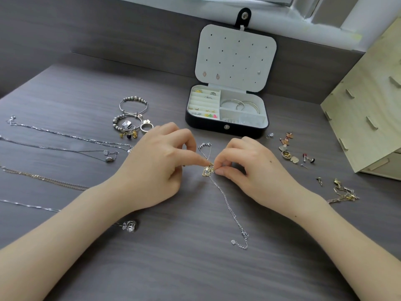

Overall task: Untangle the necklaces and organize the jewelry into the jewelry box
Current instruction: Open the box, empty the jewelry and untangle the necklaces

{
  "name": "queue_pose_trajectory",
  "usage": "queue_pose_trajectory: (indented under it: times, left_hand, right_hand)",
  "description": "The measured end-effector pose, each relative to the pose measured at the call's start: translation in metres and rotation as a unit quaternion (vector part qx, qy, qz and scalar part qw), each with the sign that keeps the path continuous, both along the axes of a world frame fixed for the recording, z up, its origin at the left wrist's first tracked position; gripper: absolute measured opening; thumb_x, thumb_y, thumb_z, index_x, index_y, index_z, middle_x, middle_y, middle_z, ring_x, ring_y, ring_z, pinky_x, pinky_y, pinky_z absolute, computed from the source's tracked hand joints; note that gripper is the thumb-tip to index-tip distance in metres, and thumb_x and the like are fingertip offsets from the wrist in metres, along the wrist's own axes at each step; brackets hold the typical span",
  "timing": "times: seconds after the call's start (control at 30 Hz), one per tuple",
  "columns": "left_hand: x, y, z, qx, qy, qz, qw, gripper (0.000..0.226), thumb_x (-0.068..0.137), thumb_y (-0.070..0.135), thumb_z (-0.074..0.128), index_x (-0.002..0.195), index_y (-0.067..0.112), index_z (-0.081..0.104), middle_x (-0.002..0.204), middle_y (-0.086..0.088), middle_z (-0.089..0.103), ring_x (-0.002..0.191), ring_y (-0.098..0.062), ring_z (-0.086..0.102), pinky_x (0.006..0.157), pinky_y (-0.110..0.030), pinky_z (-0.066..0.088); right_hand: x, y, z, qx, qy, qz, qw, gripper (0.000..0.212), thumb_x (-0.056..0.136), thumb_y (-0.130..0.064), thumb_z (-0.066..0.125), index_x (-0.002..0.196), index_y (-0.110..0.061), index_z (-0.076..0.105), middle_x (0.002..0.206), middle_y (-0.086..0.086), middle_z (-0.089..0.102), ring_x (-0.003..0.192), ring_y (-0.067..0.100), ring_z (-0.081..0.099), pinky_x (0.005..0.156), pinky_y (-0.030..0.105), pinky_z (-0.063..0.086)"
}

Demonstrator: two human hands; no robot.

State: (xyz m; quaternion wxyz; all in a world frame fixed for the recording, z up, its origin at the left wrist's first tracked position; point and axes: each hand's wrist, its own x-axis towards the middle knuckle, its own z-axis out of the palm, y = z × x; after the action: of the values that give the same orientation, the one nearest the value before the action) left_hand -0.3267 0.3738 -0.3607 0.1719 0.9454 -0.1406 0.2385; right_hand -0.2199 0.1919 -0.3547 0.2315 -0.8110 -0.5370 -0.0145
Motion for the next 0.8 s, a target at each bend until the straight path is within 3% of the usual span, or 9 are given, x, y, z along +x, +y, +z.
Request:
queue_pose_trajectory:
  times: [0.17,0.37,0.47,0.63,0.8]
  left_hand:
    - [0.001,-0.003,0.0,0.058,0.012,0.001,0.998,0.059,0.065,0.007,0.027,0.094,0.027,0.075,0.083,-0.002,0.059,0.072,-0.017,0.033,0.062,-0.03,0.026]
    - [0.001,-0.009,0.0,0.075,0.036,0.019,0.996,0.058,0.065,0.01,0.024,0.092,0.026,0.073,0.083,-0.003,0.056,0.073,-0.019,0.034,0.061,-0.029,0.025]
    - [0.001,-0.012,-0.004,0.03,0.064,0.027,0.997,0.056,0.065,0.01,0.024,0.092,0.025,0.071,0.083,-0.001,0.055,0.072,-0.019,0.038,0.062,-0.028,0.027]
    - [0.005,-0.018,-0.005,-0.133,0.151,0.073,0.977,0.049,0.062,0.006,0.037,0.089,0.03,0.07,0.081,0.006,0.051,0.078,-0.012,0.04,0.072,-0.027,0.033]
    - [0.004,-0.019,-0.005,-0.159,0.154,0.082,0.972,0.049,0.061,0.008,0.037,0.085,0.033,0.071,0.076,0.012,0.046,0.076,-0.009,0.039,0.071,-0.025,0.033]
  right_hand:
    - [0.0,0.004,-0.005,-0.011,-0.051,0.013,0.999,0.024,0.085,-0.031,0.044,0.079,-0.017,0.063,0.076,-0.002,0.056,0.071,0.02,0.046,0.059,0.032,0.04]
    - [0.0,0.004,-0.011,0.004,-0.057,0.0,0.998,0.025,0.086,-0.032,0.036,0.082,-0.018,0.056,0.08,-0.014,0.04,0.074,0.012,0.036,0.063,0.029,0.029]
    - [0.0,0.005,-0.007,0.024,-0.059,0.001,0.998,0.025,0.086,-0.031,0.035,0.082,-0.017,0.056,0.081,-0.014,0.037,0.071,0.009,0.031,0.061,0.026,0.025]
    - [0.0,0.009,-0.006,0.033,-0.067,0.002,0.997,0.023,0.086,-0.029,0.037,0.081,-0.017,0.056,0.081,-0.015,0.037,0.074,0.005,0.029,0.062,0.026,0.028]
    - [0.001,0.01,-0.007,0.043,-0.058,-0.005,0.997,0.024,0.085,-0.032,0.039,0.08,-0.017,0.058,0.079,-0.015,0.04,0.072,0.009,0.035,0.062,0.026,0.031]
